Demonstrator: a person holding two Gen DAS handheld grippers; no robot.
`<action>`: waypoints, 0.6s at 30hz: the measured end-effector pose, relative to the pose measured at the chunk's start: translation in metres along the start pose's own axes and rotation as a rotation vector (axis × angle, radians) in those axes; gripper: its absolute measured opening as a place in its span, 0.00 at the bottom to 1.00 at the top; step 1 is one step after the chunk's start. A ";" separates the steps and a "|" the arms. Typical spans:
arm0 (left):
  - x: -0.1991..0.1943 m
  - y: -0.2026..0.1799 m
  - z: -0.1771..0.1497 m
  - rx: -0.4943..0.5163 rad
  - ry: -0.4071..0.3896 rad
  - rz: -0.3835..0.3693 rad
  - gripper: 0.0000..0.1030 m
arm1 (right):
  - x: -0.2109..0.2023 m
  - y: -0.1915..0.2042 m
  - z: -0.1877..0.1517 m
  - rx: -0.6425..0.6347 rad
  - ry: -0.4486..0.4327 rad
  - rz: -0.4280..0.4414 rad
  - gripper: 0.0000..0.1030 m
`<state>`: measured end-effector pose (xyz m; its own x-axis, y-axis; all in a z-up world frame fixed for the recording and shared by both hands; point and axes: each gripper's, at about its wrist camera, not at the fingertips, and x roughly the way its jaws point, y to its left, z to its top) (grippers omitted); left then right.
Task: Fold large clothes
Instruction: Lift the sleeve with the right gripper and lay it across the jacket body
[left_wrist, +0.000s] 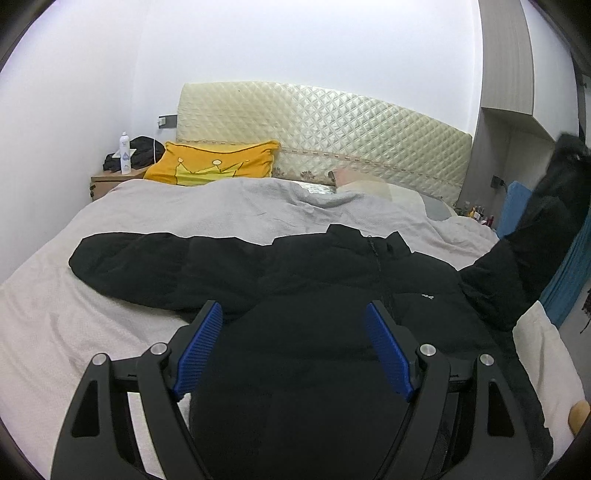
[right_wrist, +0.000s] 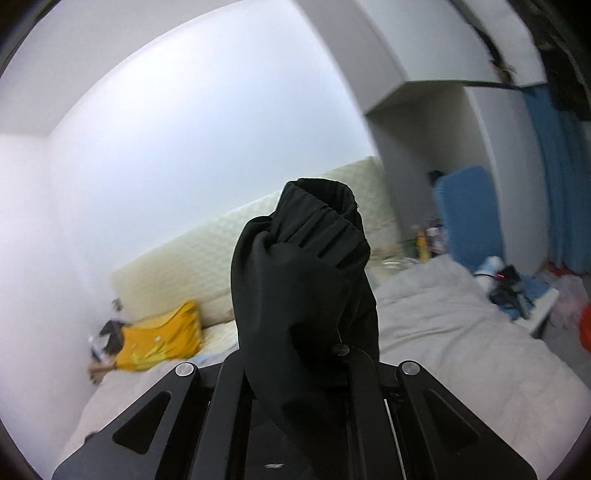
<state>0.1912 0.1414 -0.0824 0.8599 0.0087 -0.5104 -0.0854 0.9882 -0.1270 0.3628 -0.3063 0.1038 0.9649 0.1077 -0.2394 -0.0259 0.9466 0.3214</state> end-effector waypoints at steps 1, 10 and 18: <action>0.000 0.002 0.000 0.003 0.000 0.000 0.77 | 0.003 0.019 -0.005 -0.013 0.008 0.022 0.05; -0.008 0.041 0.001 -0.056 -0.018 0.038 0.77 | 0.038 0.143 -0.101 -0.099 0.129 0.196 0.05; -0.015 0.072 -0.001 -0.138 -0.052 0.029 0.77 | 0.087 0.231 -0.227 -0.219 0.310 0.302 0.05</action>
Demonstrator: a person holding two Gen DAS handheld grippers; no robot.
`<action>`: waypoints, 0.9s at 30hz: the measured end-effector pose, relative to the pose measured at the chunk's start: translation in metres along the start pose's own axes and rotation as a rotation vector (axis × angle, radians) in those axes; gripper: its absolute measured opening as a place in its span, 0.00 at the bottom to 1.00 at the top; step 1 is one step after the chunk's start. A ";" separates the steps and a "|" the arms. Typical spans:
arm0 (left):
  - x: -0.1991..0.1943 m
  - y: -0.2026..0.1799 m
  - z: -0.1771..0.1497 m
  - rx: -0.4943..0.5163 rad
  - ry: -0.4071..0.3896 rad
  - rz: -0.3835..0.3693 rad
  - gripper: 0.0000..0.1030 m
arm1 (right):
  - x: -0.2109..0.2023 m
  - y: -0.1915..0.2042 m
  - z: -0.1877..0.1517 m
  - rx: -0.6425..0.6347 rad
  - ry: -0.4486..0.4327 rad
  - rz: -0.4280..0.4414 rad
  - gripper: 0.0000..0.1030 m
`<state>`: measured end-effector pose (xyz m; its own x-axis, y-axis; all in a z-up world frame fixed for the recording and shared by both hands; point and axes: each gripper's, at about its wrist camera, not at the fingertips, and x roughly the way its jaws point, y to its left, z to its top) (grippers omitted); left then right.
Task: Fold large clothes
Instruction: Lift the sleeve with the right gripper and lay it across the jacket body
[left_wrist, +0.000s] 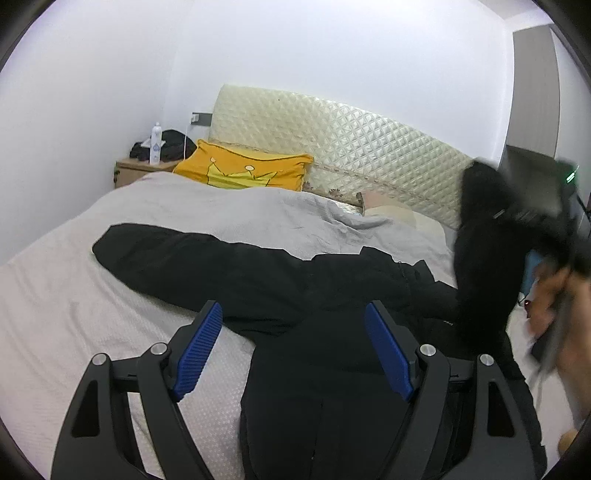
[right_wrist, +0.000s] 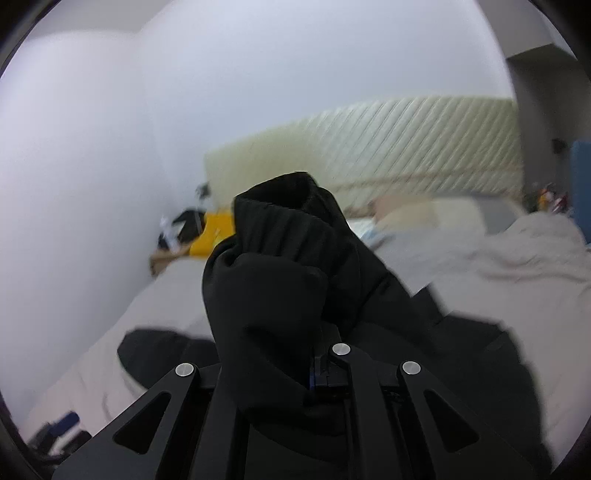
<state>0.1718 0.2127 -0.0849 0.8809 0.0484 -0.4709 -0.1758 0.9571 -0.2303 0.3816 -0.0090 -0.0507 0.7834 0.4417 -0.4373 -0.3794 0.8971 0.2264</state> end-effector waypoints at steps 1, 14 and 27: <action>0.001 0.000 -0.001 0.001 0.001 0.000 0.77 | 0.014 0.010 -0.014 -0.011 0.024 0.006 0.06; 0.013 0.003 0.000 -0.021 0.031 -0.026 0.77 | 0.110 0.027 -0.124 -0.060 0.253 -0.015 0.08; 0.004 -0.002 0.005 0.002 0.030 -0.009 0.77 | 0.111 0.021 -0.134 -0.035 0.353 -0.004 0.12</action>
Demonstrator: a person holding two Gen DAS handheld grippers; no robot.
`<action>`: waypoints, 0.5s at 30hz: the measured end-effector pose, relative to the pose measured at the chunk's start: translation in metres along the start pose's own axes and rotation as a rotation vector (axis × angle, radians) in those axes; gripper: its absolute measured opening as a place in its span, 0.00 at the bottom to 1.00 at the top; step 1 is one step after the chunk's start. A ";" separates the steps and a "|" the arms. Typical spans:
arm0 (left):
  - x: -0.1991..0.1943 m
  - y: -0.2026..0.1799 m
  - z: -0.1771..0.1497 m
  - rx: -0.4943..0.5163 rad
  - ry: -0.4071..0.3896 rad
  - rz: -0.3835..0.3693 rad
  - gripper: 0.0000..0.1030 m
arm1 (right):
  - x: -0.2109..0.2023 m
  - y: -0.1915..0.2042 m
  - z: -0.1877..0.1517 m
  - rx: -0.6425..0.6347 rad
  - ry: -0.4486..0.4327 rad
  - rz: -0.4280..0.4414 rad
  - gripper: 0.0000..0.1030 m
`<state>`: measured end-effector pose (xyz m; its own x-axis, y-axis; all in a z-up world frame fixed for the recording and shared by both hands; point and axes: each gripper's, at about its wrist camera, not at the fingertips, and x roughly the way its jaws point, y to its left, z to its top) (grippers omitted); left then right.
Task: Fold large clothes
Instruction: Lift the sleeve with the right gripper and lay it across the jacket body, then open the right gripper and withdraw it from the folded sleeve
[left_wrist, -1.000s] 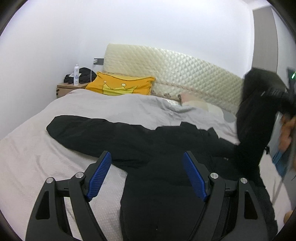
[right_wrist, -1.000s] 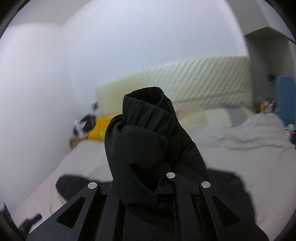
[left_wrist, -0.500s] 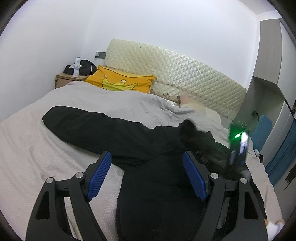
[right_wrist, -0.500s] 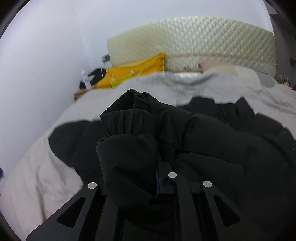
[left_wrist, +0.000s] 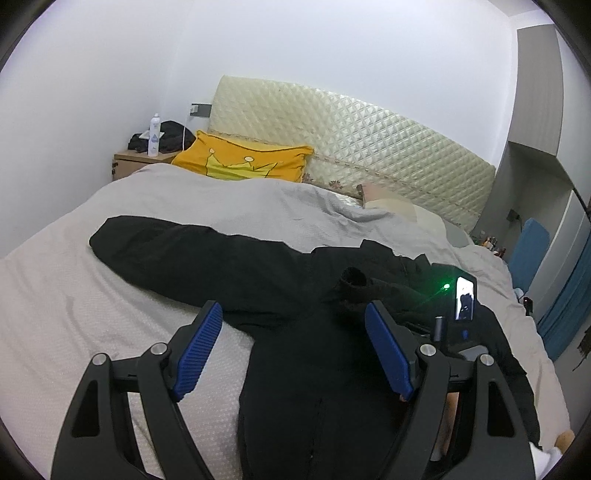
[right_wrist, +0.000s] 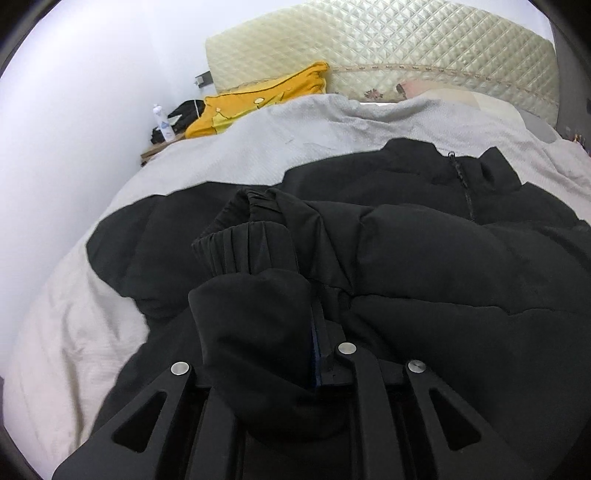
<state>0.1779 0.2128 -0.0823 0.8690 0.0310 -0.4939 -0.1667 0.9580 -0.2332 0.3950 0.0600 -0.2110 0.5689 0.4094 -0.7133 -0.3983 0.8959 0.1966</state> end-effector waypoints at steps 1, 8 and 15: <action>-0.002 0.000 0.000 0.002 -0.003 -0.005 0.77 | -0.007 0.001 0.002 -0.006 0.000 0.006 0.13; -0.007 -0.009 0.000 0.013 -0.013 -0.037 0.78 | -0.045 0.001 0.005 -0.020 -0.007 0.056 0.84; -0.019 -0.030 0.004 0.048 -0.014 -0.012 0.78 | -0.103 -0.017 0.017 0.001 -0.100 0.034 0.84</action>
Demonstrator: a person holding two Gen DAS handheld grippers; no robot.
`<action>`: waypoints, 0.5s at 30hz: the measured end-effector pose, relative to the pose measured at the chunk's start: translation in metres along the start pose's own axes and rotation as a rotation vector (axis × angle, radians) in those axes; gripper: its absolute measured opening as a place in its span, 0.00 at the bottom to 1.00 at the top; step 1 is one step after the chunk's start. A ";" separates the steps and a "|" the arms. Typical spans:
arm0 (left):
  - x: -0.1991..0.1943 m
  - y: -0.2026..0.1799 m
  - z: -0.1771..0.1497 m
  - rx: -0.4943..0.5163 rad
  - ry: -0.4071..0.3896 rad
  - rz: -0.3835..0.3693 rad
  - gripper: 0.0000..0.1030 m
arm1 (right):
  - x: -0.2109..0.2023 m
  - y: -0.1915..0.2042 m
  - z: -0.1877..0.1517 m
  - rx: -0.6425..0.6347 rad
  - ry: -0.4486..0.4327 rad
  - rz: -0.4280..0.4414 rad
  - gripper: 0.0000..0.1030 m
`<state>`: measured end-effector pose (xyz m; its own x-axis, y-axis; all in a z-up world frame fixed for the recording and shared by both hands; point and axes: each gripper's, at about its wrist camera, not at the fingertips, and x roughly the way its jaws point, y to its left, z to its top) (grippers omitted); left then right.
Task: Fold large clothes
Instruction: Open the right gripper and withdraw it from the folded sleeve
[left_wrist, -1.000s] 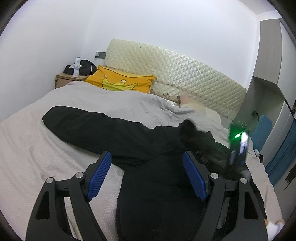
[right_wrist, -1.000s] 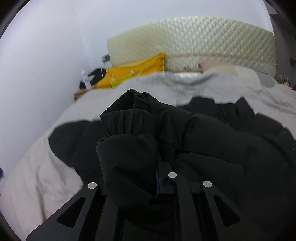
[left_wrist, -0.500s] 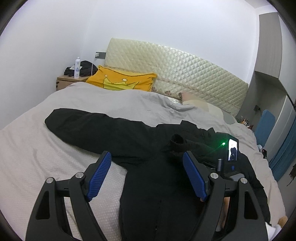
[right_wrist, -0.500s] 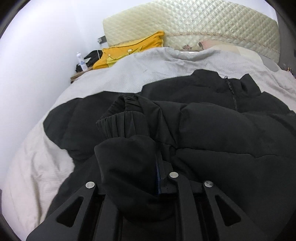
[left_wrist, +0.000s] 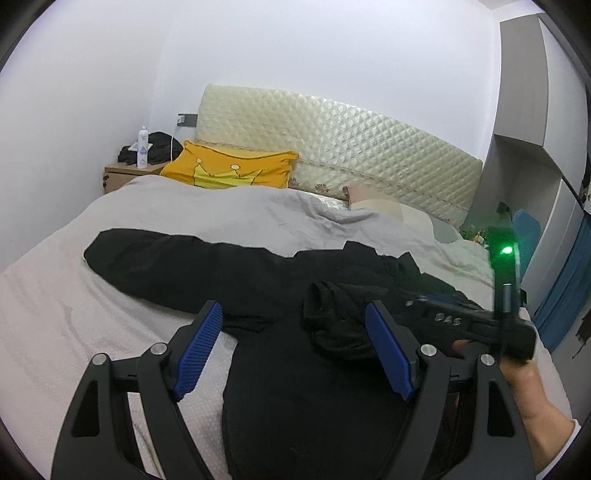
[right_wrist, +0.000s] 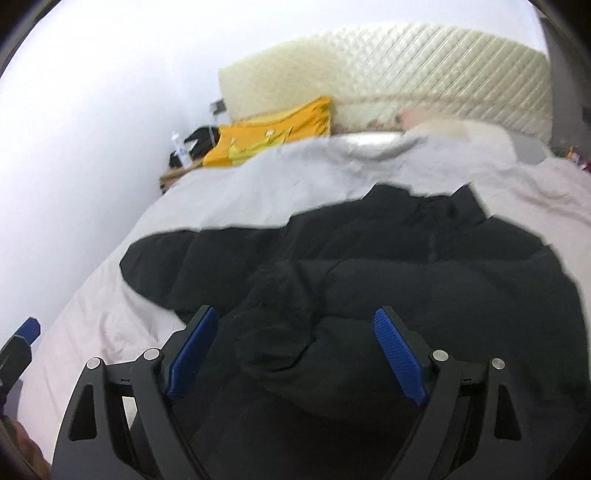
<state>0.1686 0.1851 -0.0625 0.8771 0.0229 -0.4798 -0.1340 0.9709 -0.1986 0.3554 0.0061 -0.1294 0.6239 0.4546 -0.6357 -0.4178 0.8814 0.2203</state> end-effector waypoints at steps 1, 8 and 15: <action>-0.005 -0.006 0.003 0.005 0.001 -0.012 0.78 | -0.007 -0.003 0.002 0.002 -0.012 -0.011 0.84; -0.042 -0.047 0.016 0.042 -0.034 -0.059 0.78 | -0.084 -0.024 0.017 0.006 -0.134 -0.078 0.84; -0.053 -0.055 0.010 0.060 0.000 -0.021 0.80 | -0.173 -0.030 0.000 0.027 -0.269 -0.164 0.95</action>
<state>0.1342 0.1328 -0.0175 0.8796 0.0021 -0.4757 -0.0875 0.9837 -0.1574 0.2601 -0.0989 -0.0256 0.8354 0.3206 -0.4464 -0.2818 0.9472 0.1528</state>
